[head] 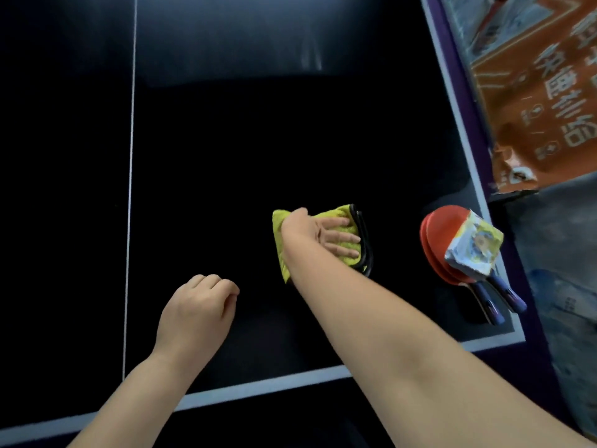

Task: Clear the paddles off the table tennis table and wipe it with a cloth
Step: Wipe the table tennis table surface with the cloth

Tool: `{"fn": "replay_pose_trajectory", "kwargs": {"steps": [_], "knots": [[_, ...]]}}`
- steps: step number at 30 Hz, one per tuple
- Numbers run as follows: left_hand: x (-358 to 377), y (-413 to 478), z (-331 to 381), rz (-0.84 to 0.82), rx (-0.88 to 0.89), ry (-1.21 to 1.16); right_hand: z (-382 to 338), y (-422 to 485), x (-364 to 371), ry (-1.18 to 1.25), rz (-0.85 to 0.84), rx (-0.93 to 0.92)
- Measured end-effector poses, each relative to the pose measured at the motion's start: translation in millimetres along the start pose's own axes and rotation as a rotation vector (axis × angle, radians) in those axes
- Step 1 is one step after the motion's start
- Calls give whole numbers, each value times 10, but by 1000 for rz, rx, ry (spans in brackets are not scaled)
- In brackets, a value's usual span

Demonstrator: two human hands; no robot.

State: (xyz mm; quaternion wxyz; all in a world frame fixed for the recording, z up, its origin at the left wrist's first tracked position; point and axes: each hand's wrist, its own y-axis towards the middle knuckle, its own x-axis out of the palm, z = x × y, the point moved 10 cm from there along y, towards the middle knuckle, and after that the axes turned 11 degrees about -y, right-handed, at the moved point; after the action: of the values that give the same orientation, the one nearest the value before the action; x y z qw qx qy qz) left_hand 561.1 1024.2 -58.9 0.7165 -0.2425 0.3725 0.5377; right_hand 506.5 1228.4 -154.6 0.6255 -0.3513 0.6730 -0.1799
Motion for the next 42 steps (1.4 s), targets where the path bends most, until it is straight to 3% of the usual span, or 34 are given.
{"fn": "replay_pose_trajectory", "kwargs": {"steps": [5, 10, 15, 19, 23, 29, 36, 42], "knots": [[-19, 545, -243, 14, -107, -5, -1068, 352, -136, -20, 38, -134], [-22, 982, -465, 36, -201, -45, -2159, 602, -231, -236, 133, -310], [-26, 1106, -623, 36, -225, -81, -2792, 675, -73, -600, 233, -783], [-79, 1010, -669, 27, -230, -82, -2869, 523, 10, -853, 217, -1159], [-135, 810, -669, 19, -213, -80, -2468, 261, 116, -1036, 246, -1365], [-215, 502, -590, 7, -88, -56, -1417, -119, 303, -1145, 324, -1436], [-552, -246, -604, -70, 75, -24, 221, -611, 439, -1095, 331, -1283], [-896, -930, -764, -79, 123, -10, 1308, -1057, 615, -956, 272, -969]]}}
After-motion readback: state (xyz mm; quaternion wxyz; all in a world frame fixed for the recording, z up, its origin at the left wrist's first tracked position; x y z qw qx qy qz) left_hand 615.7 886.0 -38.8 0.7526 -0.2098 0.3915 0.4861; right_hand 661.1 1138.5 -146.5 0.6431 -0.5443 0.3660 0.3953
